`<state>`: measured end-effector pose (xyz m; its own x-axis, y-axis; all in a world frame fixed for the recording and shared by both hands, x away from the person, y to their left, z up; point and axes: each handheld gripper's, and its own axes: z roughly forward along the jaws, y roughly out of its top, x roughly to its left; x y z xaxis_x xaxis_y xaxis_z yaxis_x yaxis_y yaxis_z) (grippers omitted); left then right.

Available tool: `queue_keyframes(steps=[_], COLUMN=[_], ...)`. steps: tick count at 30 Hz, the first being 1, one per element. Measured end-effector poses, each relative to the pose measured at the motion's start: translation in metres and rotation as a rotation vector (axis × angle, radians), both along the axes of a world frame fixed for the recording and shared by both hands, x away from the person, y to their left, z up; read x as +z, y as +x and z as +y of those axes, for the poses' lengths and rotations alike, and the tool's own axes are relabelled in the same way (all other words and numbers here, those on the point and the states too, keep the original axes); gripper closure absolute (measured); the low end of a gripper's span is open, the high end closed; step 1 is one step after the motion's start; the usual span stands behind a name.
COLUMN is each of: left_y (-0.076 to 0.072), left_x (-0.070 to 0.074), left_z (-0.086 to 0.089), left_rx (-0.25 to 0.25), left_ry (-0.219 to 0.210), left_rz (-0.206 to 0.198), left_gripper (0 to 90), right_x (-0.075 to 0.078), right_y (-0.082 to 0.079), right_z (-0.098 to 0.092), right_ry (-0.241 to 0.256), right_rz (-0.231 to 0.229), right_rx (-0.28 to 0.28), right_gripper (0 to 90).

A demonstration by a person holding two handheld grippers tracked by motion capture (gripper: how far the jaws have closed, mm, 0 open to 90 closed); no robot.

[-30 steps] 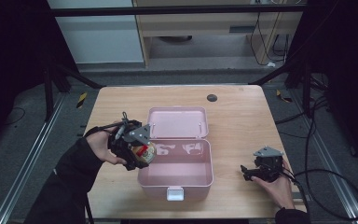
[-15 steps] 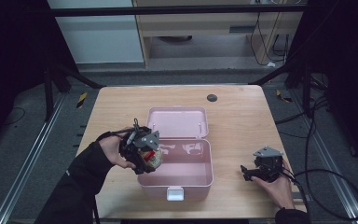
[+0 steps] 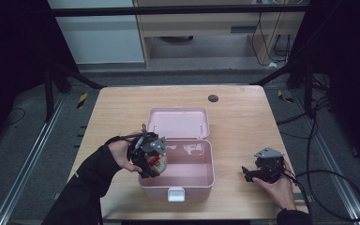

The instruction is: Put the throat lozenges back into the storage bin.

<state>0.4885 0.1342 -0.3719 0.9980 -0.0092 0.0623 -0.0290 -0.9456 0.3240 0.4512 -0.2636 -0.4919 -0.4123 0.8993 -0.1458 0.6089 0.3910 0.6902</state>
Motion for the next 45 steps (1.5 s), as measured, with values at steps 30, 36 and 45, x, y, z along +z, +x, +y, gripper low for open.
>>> queue_keyframes(steps=[30, 36, 45], left_y=[0.000, 0.001, 0.000], left_x=[-0.026, -0.027, -0.024], left_z=[-0.005, -0.003, -0.001], left_rx=[-0.005, 0.003, 0.005], left_ry=[0.065, 0.071, 0.032], left_rz=[0.029, 0.037, 0.029], left_gripper=[19.3, 19.0, 18.1], right_x=[0.000, -0.001, -0.001], right_y=[0.000, 0.000, 0.000], right_z=[0.000, 0.001, 0.001], right_ry=[-0.001, 0.002, 0.004], right_rz=[0.002, 0.001, 0.004], right_rx=[-0.001, 0.000, -0.003], right_gripper=[1.8, 1.6, 1.3])
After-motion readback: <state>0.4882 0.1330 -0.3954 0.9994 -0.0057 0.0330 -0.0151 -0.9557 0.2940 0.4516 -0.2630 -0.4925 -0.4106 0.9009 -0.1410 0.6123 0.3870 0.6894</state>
